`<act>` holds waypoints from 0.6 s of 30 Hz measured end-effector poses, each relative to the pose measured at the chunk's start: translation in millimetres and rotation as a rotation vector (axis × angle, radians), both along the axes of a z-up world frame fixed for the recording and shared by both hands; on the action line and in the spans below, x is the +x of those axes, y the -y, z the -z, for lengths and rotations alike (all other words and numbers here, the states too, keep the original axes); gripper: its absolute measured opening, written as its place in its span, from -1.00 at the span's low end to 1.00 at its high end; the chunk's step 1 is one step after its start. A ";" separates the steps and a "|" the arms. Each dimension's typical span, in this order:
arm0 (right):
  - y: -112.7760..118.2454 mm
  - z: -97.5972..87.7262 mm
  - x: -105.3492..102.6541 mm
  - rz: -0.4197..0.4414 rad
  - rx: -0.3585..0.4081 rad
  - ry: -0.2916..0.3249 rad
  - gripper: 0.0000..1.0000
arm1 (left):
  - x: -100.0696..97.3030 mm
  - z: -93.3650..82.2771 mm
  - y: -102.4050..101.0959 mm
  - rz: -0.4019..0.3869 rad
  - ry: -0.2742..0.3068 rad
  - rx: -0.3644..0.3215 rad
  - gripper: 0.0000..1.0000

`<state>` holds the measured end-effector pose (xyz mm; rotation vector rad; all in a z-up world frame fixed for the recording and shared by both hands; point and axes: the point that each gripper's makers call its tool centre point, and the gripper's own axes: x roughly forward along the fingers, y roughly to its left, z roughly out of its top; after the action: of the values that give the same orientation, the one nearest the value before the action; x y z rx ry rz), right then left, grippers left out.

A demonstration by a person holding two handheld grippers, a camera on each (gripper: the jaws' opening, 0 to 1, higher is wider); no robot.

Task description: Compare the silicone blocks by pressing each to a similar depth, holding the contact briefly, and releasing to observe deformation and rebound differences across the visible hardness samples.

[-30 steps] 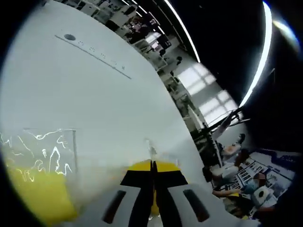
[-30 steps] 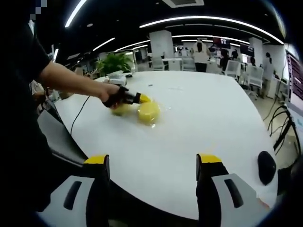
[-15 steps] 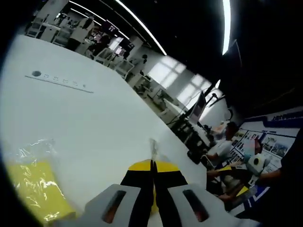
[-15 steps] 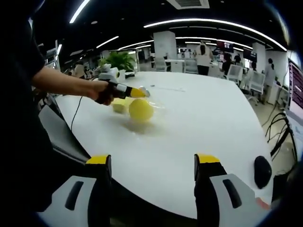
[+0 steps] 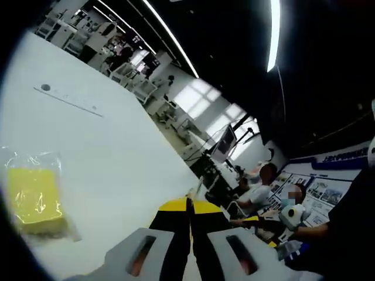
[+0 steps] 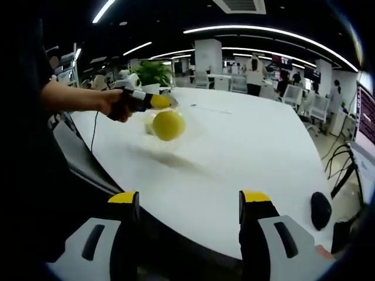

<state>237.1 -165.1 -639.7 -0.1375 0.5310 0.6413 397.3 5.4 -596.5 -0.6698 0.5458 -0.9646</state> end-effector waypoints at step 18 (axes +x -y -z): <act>-37.3 -6.1 11.3 -0.119 0.015 0.002 0.21 | 13.4 -172.3 -33.8 -0.078 0.225 -0.172 -1.00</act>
<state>248.3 -127.8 -633.7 -0.1572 0.5184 0.7612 410.7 39.1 -424.1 -0.7200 0.2384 -1.0057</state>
